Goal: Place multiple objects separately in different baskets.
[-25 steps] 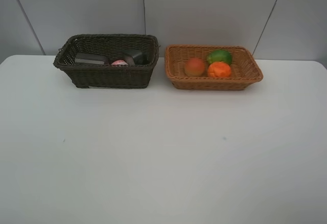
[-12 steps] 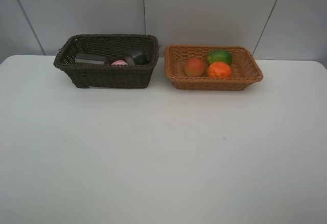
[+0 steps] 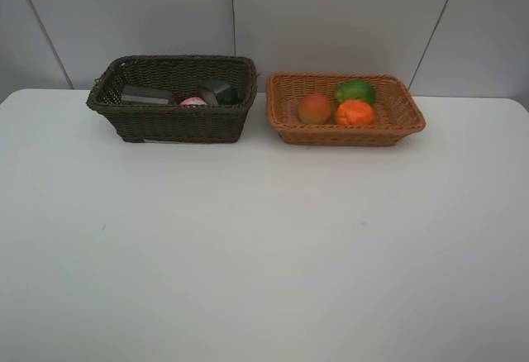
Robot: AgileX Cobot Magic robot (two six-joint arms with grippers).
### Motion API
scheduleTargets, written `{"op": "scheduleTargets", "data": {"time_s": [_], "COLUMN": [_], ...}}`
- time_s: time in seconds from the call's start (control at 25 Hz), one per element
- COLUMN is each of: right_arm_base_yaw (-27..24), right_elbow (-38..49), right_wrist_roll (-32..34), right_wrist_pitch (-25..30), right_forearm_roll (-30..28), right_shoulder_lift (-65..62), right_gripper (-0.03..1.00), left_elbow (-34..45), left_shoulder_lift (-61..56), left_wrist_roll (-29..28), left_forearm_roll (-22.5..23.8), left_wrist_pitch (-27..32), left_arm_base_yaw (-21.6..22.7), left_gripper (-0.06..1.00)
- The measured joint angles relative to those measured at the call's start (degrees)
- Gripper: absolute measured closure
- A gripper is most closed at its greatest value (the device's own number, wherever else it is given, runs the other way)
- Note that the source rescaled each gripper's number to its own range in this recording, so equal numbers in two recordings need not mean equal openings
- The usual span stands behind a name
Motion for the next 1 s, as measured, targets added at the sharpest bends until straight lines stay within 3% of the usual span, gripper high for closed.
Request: {"op": "scheduleTargets", "data": {"time_s": [0.32,1.0], "right_arm_base_yaw": [0.00,0.00], "right_elbow": [0.00,0.00], "right_wrist_roll": [0.00,0.00], "right_wrist_pitch": [0.00,0.00], "right_forearm_roll": [0.00,0.00], "right_shoulder_lift": [0.00,0.00], "right_gripper": [0.03,0.03], "left_elbow": [0.29,0.29], "left_shoulder_lift": [-6.71,-6.79], "left_wrist_roll": [0.18,0.87], "left_forearm_roll": [-0.13,-0.58], "left_wrist_pitch": [0.50,0.63], "left_arm_base_yaw": [0.00,0.00], "left_gripper": [-0.06,-0.06]}}
